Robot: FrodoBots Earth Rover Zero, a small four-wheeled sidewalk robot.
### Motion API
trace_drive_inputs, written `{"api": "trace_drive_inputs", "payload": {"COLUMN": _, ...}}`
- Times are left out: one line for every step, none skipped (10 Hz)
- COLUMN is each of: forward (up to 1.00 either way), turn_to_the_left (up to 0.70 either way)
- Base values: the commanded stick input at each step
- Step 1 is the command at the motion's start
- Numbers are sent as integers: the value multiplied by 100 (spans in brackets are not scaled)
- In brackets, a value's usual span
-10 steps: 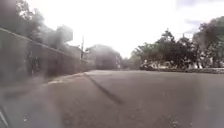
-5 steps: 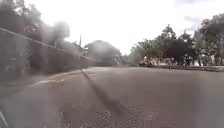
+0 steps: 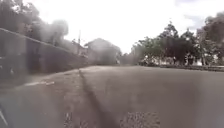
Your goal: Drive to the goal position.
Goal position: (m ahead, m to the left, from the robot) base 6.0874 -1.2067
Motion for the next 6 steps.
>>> {"api": "trace_drive_inputs", "payload": {"forward": 3, "turn_to_the_left": 0}}
{"api": "trace_drive_inputs", "payload": {"forward": 8, "turn_to_the_left": 0}}
{"api": "trace_drive_inputs", "payload": {"forward": 100, "turn_to_the_left": 0}}
{"api": "trace_drive_inputs", "payload": {"forward": 100, "turn_to_the_left": 0}}
{"api": "trace_drive_inputs", "payload": {"forward": 100, "turn_to_the_left": 0}}
{"api": "trace_drive_inputs", "payload": {"forward": 100, "turn_to_the_left": 0}}
